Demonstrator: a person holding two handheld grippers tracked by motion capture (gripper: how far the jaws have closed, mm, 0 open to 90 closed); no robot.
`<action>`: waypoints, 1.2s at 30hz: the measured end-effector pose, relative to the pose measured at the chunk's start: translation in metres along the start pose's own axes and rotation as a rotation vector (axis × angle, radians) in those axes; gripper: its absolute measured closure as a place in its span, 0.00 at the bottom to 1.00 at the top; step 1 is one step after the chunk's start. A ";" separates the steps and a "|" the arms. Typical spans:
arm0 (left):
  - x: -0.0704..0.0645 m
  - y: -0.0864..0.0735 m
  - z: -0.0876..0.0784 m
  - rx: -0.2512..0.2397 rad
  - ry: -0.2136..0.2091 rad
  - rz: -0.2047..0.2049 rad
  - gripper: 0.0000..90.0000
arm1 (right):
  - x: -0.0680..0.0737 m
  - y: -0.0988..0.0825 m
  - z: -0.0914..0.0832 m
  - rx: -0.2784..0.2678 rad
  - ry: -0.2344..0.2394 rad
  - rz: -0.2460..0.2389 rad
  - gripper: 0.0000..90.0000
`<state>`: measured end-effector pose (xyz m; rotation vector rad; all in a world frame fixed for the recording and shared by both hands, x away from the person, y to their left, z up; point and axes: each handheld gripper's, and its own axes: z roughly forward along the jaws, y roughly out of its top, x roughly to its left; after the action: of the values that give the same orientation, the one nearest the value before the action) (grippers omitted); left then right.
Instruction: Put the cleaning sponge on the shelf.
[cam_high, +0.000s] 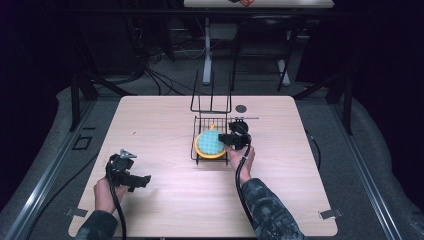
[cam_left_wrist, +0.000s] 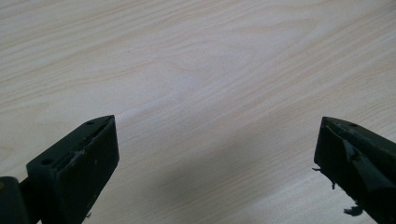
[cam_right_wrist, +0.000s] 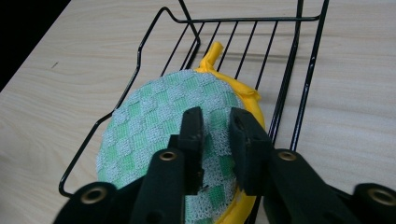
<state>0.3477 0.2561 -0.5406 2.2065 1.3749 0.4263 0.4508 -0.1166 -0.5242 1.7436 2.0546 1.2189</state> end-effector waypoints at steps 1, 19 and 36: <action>0.000 0.000 0.000 0.000 0.001 0.000 0.00 | 0.000 0.001 -0.001 0.011 -0.002 -0.009 0.76; -0.001 0.000 0.000 -0.002 0.004 0.004 0.00 | -0.005 0.012 -0.043 0.013 0.036 -0.119 0.33; -0.002 0.000 0.001 0.001 0.006 0.004 0.00 | -0.010 0.006 -0.115 -0.009 0.085 -0.292 0.15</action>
<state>0.3472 0.2540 -0.5411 2.2113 1.3743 0.4335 0.3884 -0.1785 -0.4494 1.3460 2.2490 1.2256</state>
